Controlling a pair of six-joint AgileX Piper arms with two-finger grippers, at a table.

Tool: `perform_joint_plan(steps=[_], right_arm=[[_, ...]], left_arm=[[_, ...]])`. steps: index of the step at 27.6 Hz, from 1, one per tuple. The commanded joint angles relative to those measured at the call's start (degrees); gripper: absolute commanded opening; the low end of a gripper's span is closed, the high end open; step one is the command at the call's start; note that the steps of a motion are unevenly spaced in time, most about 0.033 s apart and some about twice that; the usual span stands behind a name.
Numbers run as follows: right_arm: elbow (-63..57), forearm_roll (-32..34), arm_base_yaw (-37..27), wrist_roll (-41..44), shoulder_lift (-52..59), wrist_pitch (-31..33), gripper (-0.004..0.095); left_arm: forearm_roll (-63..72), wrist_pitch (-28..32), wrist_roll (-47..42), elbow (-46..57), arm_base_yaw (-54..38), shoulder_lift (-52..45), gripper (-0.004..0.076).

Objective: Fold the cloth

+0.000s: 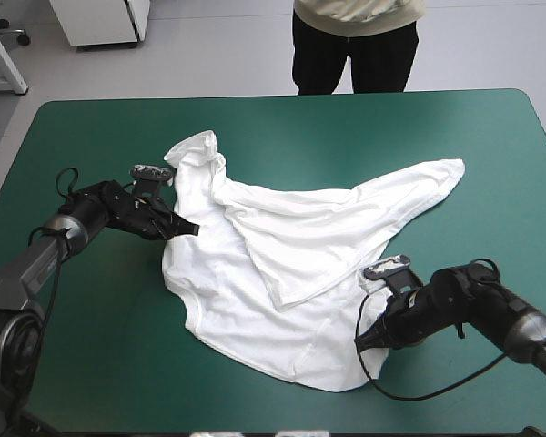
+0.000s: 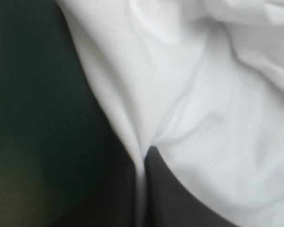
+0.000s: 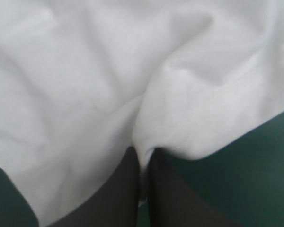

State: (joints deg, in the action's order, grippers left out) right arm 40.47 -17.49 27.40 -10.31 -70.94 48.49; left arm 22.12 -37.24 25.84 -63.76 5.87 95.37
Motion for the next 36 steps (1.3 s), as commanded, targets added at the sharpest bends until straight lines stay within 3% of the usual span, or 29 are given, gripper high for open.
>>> perform_joint_plan(steps=[1, 8, 13, 22, 29, 36], right_arm=[[7.44, -0.78, 0.19, 0.36, 7.43, -1.60, -0.0001], [30.69, 9.18, 0.19, -0.51, 14.94, 0.14, -0.0002], [43.13, 15.07, 0.19, -0.81, 14.94, 0.83, -0.0002], [64.72, 22.08, 0.19, -4.43, 14.94, 1.06, -0.0004], [75.87, 22.91, 0.19, -8.28, 14.94, 1.16, -0.0004], [82.69, 21.81, 0.19, -11.38, 14.94, 1.16, -0.0003]], left_arm=[[-0.06, -0.90, -0.41, -4.60, 0.32, -9.45, -0.0009], [-2.59, -6.42, -0.54, -23.09, 0.32, -21.51, -0.0009], [-6.12, -11.43, -0.81, -37.62, 0.32, -21.81, -0.0009], [-9.28, -13.09, -0.93, -62.54, 0.32, -21.68, -0.0009], [-9.15, -13.47, -0.93, -76.92, 0.32, -21.57, -0.0009], [-7.96, -12.99, -0.93, -84.04, 0.32, -21.92, -0.0009]])
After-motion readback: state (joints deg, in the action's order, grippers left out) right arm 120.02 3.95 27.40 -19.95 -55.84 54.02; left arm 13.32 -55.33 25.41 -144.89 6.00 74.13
